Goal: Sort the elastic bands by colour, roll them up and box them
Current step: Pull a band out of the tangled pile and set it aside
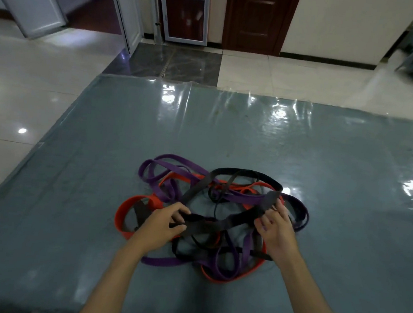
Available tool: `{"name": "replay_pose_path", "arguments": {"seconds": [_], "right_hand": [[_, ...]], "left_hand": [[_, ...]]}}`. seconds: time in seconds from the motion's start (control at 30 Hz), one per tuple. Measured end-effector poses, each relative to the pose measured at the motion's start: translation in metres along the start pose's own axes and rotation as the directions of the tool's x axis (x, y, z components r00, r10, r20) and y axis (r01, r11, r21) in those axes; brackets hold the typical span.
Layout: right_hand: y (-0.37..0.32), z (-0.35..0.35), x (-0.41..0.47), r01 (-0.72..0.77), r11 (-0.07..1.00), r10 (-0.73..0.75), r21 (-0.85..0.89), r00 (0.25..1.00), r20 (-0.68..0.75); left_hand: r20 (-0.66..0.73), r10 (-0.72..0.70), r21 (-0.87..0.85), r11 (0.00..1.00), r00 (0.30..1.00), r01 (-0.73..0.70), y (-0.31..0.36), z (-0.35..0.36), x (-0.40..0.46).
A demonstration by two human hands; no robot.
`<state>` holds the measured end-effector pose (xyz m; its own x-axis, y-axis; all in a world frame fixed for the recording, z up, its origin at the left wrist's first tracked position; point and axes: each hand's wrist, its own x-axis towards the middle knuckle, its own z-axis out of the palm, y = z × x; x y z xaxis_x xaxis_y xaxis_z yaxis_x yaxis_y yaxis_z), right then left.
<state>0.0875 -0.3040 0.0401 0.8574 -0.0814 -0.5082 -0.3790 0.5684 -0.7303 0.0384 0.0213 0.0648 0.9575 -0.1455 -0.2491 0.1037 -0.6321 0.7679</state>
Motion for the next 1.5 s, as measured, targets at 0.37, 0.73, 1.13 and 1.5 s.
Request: {"name": "replay_pose_path", "arguments": {"seconds": [0.37, 0.73, 1.13, 1.5], "right_hand": [[-0.02, 0.021, -0.046, 0.359, 0.823, -0.088, -0.441, 0.847, 0.525], [0.001, 0.038, -0.047, 0.439, 0.705, -0.076, -0.557, 0.827, 0.557], [0.008, 0.048, -0.014, 0.03, 0.96, 0.02, -0.28, 0.984, 0.175], [-0.015, 0.036, -0.001, 0.145, 0.97, -0.123, -0.195, 0.985, 0.123]], "left_hand": [[-0.085, 0.122, -0.37, 0.918, 0.989, -0.145, 0.034, 0.01, -0.002], [-0.412, -0.027, -0.76, 0.562, 0.911, -0.327, 0.037, -0.022, -0.031], [-0.008, -0.249, 0.054, 0.967, 0.969, 0.249, 0.03, -0.061, -0.024], [0.259, -0.339, 0.295, 0.919, 0.904, 0.26, 0.029, -0.066, -0.033]]}}
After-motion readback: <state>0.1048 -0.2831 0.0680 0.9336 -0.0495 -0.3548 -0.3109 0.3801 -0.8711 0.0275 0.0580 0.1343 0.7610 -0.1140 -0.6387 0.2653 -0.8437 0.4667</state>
